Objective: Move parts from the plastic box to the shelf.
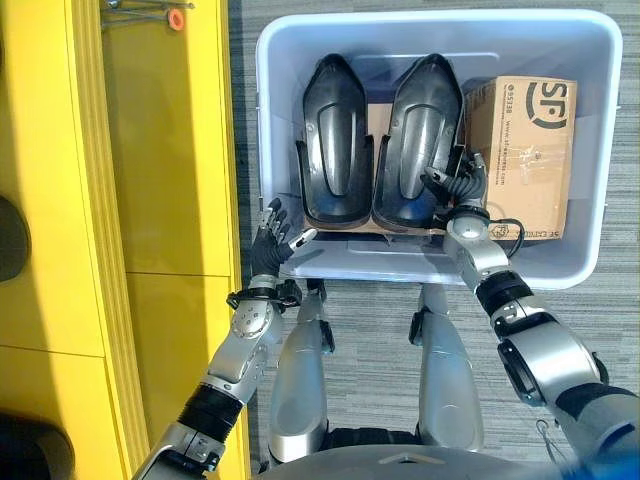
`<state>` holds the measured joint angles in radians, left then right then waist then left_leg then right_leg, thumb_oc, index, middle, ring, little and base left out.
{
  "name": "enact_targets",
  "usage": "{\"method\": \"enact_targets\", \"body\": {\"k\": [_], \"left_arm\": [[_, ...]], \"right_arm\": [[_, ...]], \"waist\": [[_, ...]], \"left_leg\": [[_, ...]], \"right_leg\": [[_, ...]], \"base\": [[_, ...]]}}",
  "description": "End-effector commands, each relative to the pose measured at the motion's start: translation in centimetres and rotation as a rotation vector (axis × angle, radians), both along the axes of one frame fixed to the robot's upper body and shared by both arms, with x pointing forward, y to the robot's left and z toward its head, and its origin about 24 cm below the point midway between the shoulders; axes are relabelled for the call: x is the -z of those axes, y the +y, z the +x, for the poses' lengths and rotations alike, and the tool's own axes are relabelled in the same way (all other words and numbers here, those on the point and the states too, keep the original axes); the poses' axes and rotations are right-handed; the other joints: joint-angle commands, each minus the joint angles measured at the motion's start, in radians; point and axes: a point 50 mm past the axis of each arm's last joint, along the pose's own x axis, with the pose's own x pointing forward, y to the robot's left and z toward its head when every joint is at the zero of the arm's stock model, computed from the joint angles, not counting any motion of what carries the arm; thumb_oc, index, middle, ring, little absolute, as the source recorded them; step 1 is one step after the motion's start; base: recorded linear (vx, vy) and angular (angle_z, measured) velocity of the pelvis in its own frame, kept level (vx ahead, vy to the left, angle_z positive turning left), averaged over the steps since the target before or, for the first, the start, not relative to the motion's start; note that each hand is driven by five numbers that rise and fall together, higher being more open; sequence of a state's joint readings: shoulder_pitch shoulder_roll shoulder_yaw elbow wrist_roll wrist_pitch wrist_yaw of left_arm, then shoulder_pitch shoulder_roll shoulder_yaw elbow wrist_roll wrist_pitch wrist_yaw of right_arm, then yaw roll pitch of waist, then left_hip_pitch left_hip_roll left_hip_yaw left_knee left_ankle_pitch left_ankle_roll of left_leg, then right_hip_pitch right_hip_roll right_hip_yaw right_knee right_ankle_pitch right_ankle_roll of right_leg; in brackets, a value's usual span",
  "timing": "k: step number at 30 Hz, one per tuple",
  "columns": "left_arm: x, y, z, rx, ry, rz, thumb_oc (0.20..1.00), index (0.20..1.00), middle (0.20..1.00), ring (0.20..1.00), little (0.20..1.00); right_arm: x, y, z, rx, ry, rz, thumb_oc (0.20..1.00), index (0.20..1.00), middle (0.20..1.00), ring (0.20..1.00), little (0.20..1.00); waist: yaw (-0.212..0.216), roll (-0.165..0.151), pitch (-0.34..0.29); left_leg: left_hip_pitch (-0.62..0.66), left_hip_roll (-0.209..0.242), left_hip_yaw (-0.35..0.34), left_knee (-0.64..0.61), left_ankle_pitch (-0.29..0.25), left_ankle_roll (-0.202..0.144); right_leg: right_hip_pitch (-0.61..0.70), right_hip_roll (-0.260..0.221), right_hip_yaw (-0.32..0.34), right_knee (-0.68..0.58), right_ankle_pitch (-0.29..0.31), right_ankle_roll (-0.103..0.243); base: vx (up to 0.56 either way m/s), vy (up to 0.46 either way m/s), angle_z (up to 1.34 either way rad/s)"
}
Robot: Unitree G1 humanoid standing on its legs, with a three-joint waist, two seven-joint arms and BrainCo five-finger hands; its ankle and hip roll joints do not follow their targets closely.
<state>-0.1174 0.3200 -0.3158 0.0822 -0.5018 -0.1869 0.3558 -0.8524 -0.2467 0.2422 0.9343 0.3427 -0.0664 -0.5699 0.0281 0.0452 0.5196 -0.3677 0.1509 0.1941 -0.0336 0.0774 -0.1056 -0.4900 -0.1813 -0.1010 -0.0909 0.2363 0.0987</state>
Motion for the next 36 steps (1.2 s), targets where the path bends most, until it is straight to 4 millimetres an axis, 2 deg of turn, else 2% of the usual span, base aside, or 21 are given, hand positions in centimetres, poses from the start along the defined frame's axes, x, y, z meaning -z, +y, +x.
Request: {"method": "enact_targets", "body": {"k": [1,3,5,6,7,8,14,22,36], "left_arm": [[-2.4,-0.4,-0.3,0.041,-0.127,-0.036,1.000,1.000,1.000,1.000,1.000],[-2.6,-0.7,-0.2,0.054,-0.133,-0.042,1.000,1.000,1.000,1.000,1.000],[-2.6,-0.8,-0.1,0.057,-0.135,-0.043,1.000,1.000,1.000,1.000,1.000],[-2.7,-0.9,-0.1,0.061,-0.138,-0.045,1.000,1.000,1.000,1.000,1.000],[-2.8,-1.1,0.0,0.070,-0.141,-0.045,1.000,1.000,1.000,1.000,1.000],[-2.8,-1.1,0.0,0.070,-0.141,-0.045,1.000,1.000,1.000,1.000,1.000],[-2.8,-1.3,0.2,0.086,-0.144,-0.044,1.000,1.000,1.000,1.000,1.000],[-2.7,-1.3,0.3,0.087,-0.135,-0.038,1.000,1.000,1.000,1.000,1.000],[-1.7,-0.3,0.1,0.052,-0.091,-0.033,1.000,1.000,1.000,1.000,1.000]], "right_arm": [[-1.7,-4.3,0.5,0.146,0.002,-0.021,1.000,1.000,1.000,1.000,1.000],[-1.3,-5.3,0.5,0.167,0.053,-0.054,1.000,1.000,1.000,1.000,1.000],[-1.1,-5.4,0.5,0.168,0.069,-0.059,1.000,1.000,1.000,1.000,1.000],[-0.9,-5.6,0.5,0.173,0.080,-0.057,0.598,0.598,0.598,0.598,0.598],[-0.3,-5.9,0.3,0.174,0.113,-0.057,0.382,0.382,0.382,0.382,0.382],[-0.3,-5.9,0.3,0.174,0.113,-0.057,0.203,0.203,0.203,0.203,0.203],[1.5,-6.4,-0.3,0.175,0.181,-0.051,0.200,0.200,0.200,0.200,0.200],[2.5,-6.2,-0.9,0.163,0.169,-0.003,0.200,0.200,0.200,0.200,0.200],[1.3,-5.6,-1.9,0.119,-0.023,0.040,0.200,0.200,0.200,0.200,0.200]], "waist": [[0.008,0.020,0.000],[0.013,0.024,0.000],[0.015,0.025,0.000],[0.016,0.027,0.000],[0.017,0.029,0.000],[0.017,0.029,0.000],[0.017,0.033,0.000],[0.007,0.028,0.000],[-0.016,0.007,-0.003]], "left_leg": [[-0.028,0.006,-0.030,0.031,-0.004,0.007],[-0.030,0.005,-0.031,0.028,-0.003,0.008],[-0.031,0.005,-0.033,0.028,-0.003,0.008],[-0.029,0.004,-0.034,0.027,-0.003,0.008],[-0.027,0.004,-0.035,0.025,-0.002,0.008],[-0.027,0.004,-0.035,0.025,-0.002,0.008],[-0.019,0.003,-0.033,0.025,-0.002,0.007],[0.017,0.002,-0.031,0.024,-0.008,0.006],[0.085,0.011,-0.035,0.028,-0.015,0.004]], "right_leg": [[0.014,-0.037,-0.019,0.104,-0.125,0.057],[0.012,-0.037,-0.021,0.104,-0.126,0.057],[0.012,-0.037,-0.023,0.104,-0.126,0.057],[0.013,-0.037,-0.023,0.104,-0.126,0.057],[0.016,-0.037,-0.024,0.103,-0.128,0.058],[0.016,-0.037,-0.024,0.103,-0.128,0.058],[0.024,-0.036,-0.026,0.102,-0.130,0.058],[0.060,-0.035,-0.023,0.097,-0.131,0.060],[0.127,-0.031,-0.020,0.095,-0.138,0.056]], "base": [[0.00,0.000,0.00],[0.00,0.000,0.00],[0.00,0.000,0.00],[0.00,0.000,0.00],[0.00,0.000,0.00],[0.00,0.000,0.00],[0.00,0.000,0.00],[0.00,0.001,0.00],[0.00,0.000,0.00]]}}
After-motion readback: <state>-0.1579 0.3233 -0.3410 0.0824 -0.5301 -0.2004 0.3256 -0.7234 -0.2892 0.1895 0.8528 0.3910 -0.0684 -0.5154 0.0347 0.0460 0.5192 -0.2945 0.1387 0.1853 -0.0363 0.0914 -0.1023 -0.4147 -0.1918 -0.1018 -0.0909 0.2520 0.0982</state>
